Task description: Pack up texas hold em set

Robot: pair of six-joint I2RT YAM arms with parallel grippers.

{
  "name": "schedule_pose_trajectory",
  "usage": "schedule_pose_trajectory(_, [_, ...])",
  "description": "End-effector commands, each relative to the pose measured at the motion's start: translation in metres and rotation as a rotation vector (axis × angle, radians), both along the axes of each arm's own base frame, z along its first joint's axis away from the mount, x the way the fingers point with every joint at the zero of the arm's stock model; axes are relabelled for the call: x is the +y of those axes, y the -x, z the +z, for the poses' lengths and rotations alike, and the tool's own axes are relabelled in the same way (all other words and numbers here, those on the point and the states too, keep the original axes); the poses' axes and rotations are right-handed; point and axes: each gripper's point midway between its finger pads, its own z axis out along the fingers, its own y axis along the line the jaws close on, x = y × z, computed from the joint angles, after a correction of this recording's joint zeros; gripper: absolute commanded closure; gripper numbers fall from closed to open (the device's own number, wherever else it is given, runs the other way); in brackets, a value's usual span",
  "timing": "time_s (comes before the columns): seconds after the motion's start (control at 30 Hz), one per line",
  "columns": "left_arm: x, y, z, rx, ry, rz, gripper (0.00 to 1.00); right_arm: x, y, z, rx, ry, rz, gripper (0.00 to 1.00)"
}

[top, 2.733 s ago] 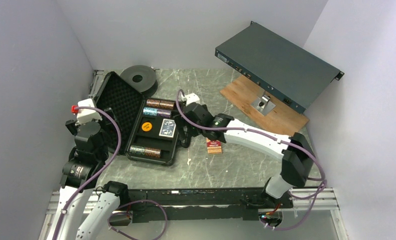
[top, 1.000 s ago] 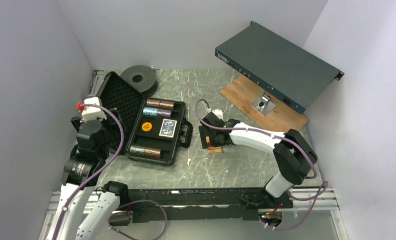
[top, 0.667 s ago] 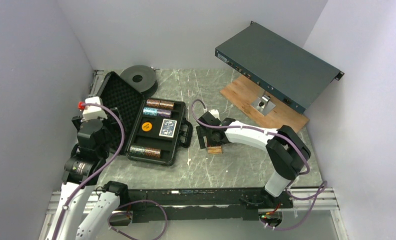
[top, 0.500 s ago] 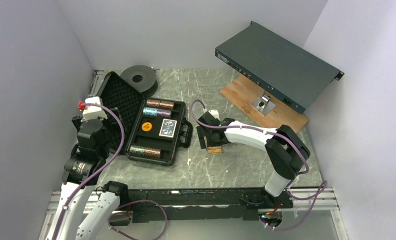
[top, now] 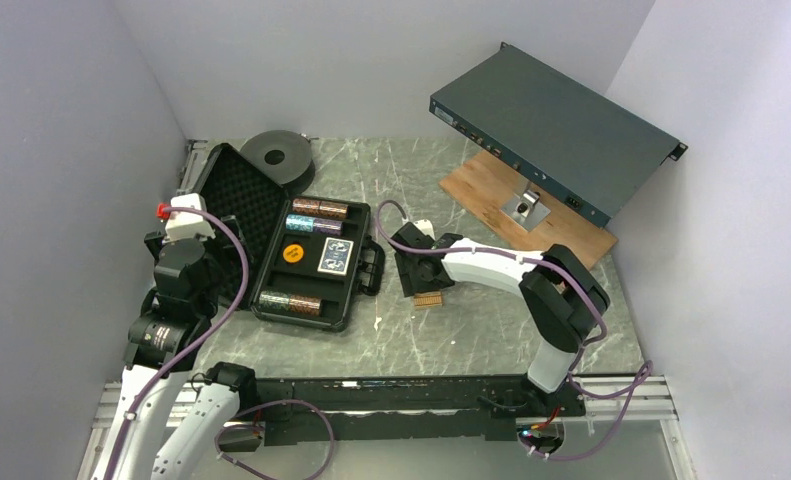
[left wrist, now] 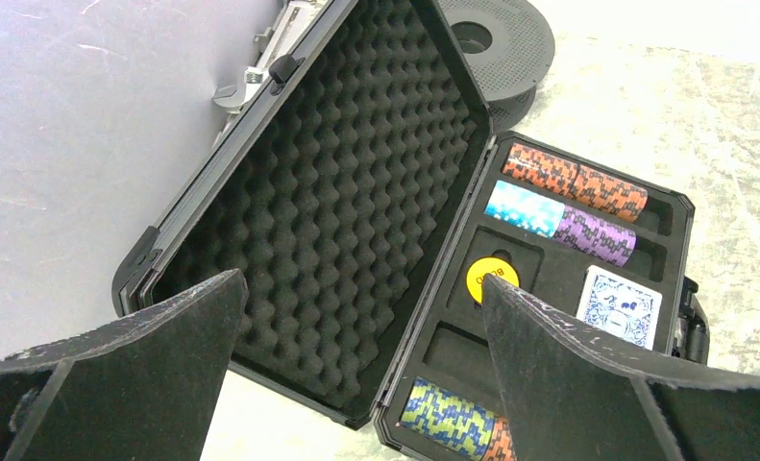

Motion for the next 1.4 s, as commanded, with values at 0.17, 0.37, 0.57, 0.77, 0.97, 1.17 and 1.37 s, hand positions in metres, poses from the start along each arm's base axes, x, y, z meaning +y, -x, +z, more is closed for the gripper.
schedule_pose_trajectory(0.17, [0.000, -0.002, 0.012, -0.052, 0.000, -0.007, 0.01, 0.015, -0.021, 0.053, -0.084, -0.055, 0.012, 0.56])
schedule_pose_trajectory(0.37, [0.000, -0.001, 0.013, -0.054, -0.001, -0.006, 0.01, 0.026, -0.033, 0.081, -0.135, -0.089, 0.028, 0.56])
schedule_pose_trajectory(0.57, [0.001, -0.001, 0.012, -0.052, -0.003, -0.002, 0.01, 0.039, -0.044, 0.103, -0.170, -0.129, 0.049, 0.56])
schedule_pose_trajectory(0.77, [0.002, 0.000, 0.013, -0.057, -0.004, 0.001, 0.01, 0.065, -0.053, 0.127, -0.198, -0.239, 0.081, 0.55])
schedule_pose_trajectory(0.97, [0.001, 0.000, 0.013, -0.058, -0.002, -0.002, 0.01, 0.093, -0.060, 0.147, -0.220, -0.360, 0.115, 0.55])
schedule_pose_trajectory(1.17, [0.001, 0.000, 0.014, -0.061, 0.000, -0.005, 0.01, 0.120, -0.063, 0.162, -0.215, -0.468, 0.157, 0.55])
schedule_pose_trajectory(1.37, [0.001, 0.001, 0.015, -0.065, 0.001, -0.004, 0.01, 0.151, -0.063, 0.181, -0.208, -0.601, 0.207, 0.56])
